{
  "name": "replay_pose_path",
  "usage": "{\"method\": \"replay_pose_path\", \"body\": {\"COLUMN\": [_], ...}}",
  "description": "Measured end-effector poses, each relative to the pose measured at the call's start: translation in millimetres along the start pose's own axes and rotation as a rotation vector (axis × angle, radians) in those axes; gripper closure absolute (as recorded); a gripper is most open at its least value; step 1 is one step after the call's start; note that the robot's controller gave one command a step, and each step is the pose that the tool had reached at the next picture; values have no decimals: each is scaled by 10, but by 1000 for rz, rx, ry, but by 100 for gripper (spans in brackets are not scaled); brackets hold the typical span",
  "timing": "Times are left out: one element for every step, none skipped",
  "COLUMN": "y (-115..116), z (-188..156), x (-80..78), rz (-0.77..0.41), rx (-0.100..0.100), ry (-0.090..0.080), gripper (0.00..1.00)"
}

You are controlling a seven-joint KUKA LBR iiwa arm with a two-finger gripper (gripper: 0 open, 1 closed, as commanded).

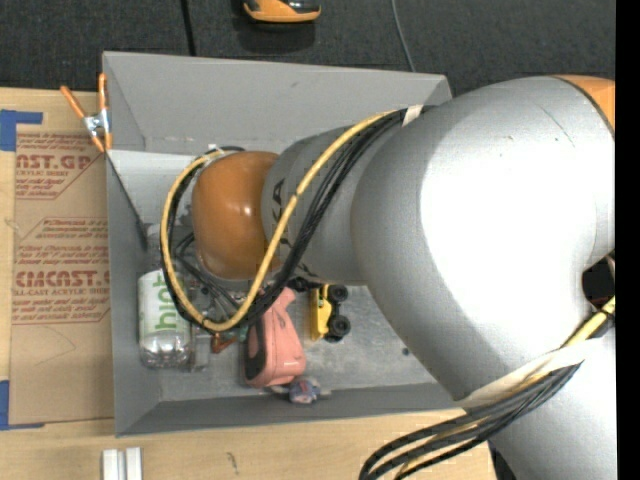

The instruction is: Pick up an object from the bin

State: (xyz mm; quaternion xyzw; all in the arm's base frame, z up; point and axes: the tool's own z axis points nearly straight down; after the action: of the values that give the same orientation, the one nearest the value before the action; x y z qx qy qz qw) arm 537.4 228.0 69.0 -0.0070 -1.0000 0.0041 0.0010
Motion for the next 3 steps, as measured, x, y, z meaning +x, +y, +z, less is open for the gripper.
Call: {"method": "replay_pose_path", "body": {"y": [1, 67, -118], "z": [0, -296, -798], "x": [0, -151, -123], "rz": [0, 11, -113], "rx": [0, -6, -7], "ry": [0, 0, -1], "gripper": [0, 0, 0]}}
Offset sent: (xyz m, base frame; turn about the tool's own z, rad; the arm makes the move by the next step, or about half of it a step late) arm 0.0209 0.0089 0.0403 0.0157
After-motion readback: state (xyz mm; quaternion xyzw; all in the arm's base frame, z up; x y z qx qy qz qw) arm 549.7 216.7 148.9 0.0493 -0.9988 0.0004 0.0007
